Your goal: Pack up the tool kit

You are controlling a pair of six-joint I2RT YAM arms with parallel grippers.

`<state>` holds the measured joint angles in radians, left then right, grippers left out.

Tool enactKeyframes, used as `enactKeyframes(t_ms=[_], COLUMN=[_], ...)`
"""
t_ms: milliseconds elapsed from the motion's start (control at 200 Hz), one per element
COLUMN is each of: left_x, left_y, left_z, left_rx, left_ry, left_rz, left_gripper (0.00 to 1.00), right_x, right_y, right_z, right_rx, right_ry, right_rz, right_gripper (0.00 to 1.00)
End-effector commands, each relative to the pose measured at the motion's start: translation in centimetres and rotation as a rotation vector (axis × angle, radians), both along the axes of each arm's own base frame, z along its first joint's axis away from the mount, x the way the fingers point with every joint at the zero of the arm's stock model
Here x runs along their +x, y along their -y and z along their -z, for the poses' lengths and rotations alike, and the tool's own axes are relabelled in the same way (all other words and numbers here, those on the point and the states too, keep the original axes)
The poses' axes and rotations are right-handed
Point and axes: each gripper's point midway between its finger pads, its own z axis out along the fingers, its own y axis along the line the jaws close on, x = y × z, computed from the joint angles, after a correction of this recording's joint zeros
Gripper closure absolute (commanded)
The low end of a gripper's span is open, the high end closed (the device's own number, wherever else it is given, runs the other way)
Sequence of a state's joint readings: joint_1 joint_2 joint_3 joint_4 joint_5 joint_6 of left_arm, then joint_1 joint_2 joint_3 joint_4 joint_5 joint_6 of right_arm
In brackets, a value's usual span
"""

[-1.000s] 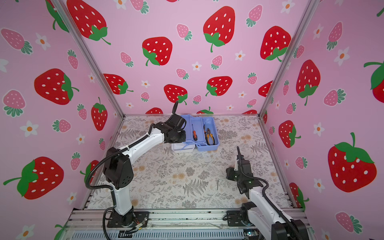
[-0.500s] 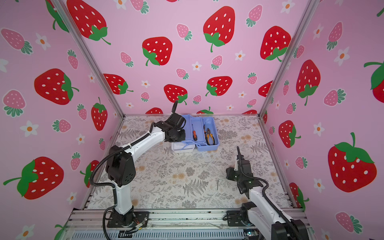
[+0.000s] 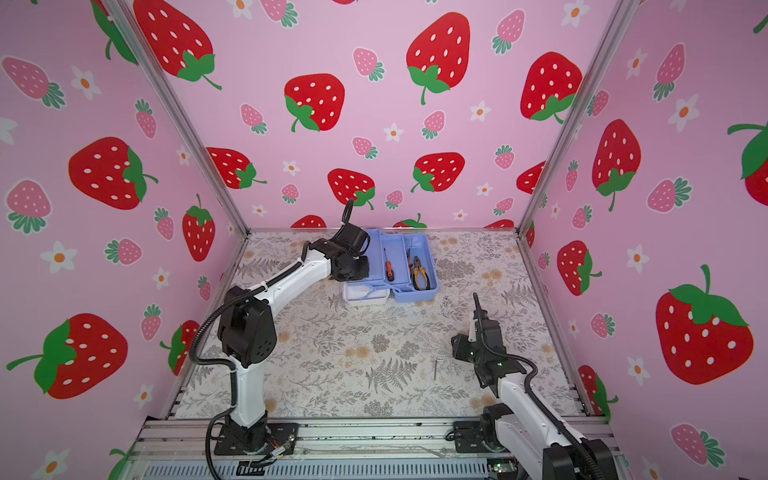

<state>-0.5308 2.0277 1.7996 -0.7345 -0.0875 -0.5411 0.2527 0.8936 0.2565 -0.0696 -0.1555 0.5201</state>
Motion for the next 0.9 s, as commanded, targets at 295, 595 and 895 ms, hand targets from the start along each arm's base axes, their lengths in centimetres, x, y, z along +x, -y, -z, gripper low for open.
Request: enactKeyframes(t_ms=[295,595,895], left_x=[-5.2,-10.4,-13.0], left_y=[0.5,2.4,2.5], left_z=[-11.4,-7.5,-2.2], left_rx=[-0.167,-0.143,-0.161], left_ry=[0.239,0.212,0.097], left_rz=[0.076,0.205,0.261], left_gripper=[1.0,1.0,1.0], right_x=[-0.8,-2.1,-3.9], right_y=[1.6,1.0,-0.4], right_z=[1.1,2.8,4.4], right_rx=[-0.043,-0.079,-0.174], right_ry=[-0.053,-0.176,-0.271], right_rz=[0.087,0.089,0.071], right_gripper=[0.41,0.55,0.61])
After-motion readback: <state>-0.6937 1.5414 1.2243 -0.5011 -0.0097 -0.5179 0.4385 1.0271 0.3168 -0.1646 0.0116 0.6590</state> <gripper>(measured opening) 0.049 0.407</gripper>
